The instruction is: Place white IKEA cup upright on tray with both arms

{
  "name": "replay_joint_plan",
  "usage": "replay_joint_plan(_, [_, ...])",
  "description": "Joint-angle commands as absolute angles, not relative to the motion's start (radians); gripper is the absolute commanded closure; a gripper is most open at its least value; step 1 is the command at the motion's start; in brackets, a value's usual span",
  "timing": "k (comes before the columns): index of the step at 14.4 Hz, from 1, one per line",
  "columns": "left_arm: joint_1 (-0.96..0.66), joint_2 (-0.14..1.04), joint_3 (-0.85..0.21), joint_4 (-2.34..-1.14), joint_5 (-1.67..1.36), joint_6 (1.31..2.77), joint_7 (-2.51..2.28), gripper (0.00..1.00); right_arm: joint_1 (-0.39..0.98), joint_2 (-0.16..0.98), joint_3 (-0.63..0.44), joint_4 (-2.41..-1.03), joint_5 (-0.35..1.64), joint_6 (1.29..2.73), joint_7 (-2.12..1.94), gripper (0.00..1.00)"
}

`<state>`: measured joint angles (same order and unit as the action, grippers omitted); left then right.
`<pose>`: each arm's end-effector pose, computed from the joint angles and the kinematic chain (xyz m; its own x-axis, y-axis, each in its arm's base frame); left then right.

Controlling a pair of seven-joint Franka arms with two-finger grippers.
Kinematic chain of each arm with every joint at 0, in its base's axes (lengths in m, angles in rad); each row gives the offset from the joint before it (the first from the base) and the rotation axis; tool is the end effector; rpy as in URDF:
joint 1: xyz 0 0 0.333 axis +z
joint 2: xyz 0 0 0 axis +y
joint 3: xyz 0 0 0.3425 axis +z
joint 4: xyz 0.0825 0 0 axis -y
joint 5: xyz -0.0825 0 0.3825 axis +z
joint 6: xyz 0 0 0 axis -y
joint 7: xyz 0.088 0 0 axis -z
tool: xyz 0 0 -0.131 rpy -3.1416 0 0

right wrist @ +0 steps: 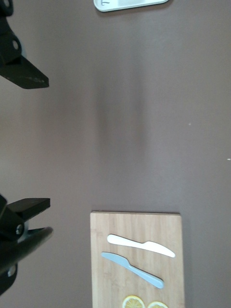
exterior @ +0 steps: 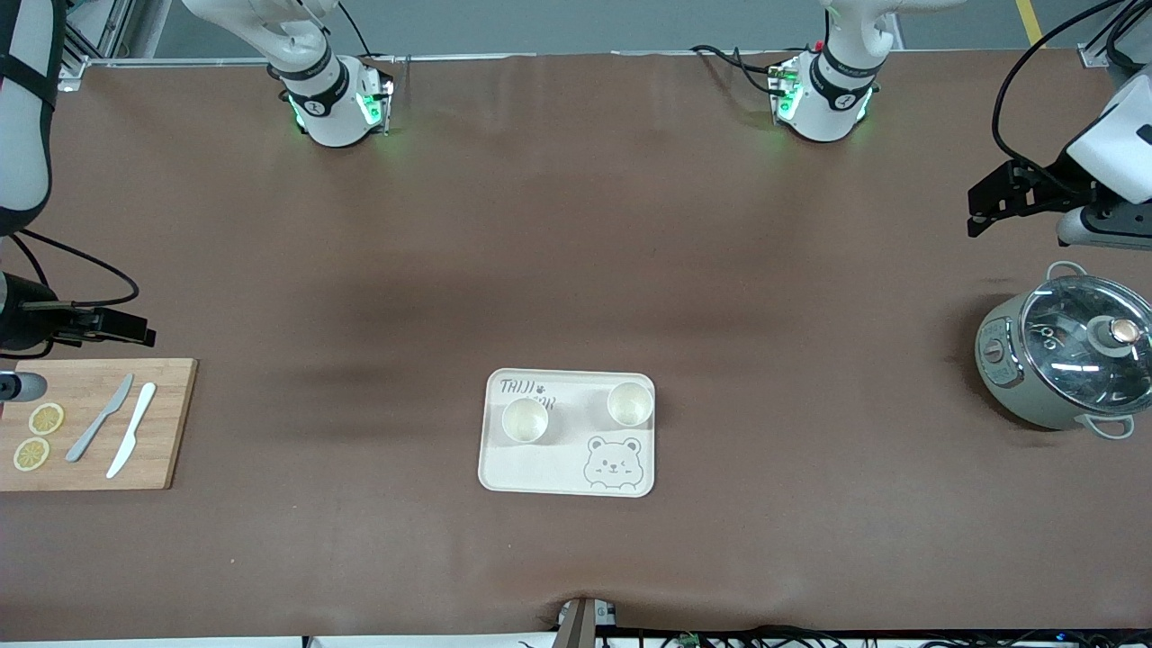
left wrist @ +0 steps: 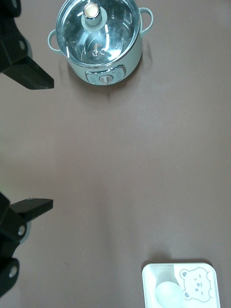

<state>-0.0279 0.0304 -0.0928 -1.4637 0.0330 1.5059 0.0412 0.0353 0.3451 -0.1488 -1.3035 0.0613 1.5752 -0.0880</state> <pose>0.5540 -0.0617 0.6546 0.9872 -0.1590 0.0107 -0.1586 -0.9869 -0.0305 0.6570 -0.0504 0.5447 0.9974 -0.0204 -0.0685 -0.0216 -0.9996 -0.0170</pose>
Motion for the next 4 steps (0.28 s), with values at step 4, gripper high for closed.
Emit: replay_joint_plan(4, [-0.028, 0.032, -0.095, -1.450, 0.052, 1.486, 0.060, 0.00, 0.035, 0.305, -0.133, -1.316, 0.043, 1.597, -0.025, 0.00])
